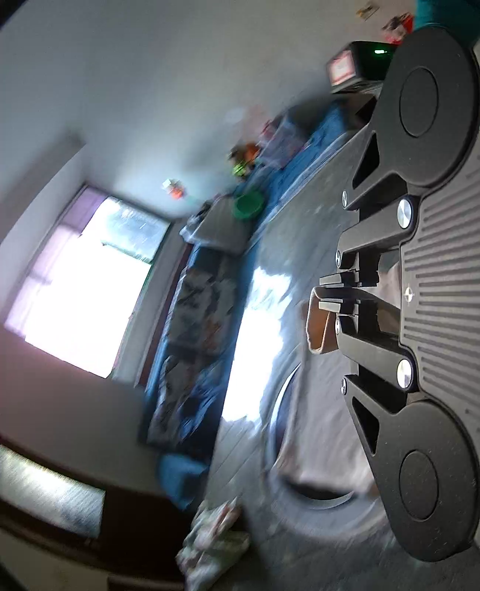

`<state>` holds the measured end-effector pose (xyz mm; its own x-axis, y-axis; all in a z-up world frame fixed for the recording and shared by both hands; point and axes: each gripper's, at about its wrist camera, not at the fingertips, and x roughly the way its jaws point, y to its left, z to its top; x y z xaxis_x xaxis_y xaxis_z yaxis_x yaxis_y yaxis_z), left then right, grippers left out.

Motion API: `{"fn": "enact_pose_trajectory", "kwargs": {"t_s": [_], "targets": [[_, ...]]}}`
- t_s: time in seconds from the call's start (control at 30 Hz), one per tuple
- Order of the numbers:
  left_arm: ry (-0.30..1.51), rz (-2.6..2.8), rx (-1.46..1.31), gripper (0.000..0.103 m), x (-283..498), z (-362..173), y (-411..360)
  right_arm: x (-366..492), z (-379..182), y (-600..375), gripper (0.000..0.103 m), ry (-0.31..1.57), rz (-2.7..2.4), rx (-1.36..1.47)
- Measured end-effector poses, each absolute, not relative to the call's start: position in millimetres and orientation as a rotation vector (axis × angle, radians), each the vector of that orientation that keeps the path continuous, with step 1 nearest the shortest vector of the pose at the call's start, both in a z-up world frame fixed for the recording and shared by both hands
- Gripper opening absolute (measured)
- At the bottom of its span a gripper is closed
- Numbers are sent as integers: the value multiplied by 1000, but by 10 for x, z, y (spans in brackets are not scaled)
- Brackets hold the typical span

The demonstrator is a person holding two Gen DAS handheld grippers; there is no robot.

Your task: Fold clothes

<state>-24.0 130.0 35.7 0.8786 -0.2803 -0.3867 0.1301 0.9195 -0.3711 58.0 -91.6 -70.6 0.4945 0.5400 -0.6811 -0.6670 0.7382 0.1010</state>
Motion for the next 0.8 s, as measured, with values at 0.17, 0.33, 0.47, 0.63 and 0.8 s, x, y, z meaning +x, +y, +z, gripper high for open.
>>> {"fn": "enact_pose_trajectory", "kwargs": {"t_s": [0.17, 0.33, 0.47, 0.63, 0.8], "targets": [[532, -282, -308, 6, -127, 45, 985, 615, -714, -1009, 29, 756, 704, -165], [586, -293, -314, 13, -70, -174, 918, 637, -710, -1025, 29, 751, 686, -159], [602, -309, -301, 17, -151, -180, 983, 660, -683, -1026, 29, 738, 679, -160], [584, -288, -283, 34, -320, -72, 1293, 667, -605, -988, 29, 715, 693, -159], [591, -175, -247, 35, -340, -80, 1655, 655, -649, -833, 29, 727, 746, -160]]}}
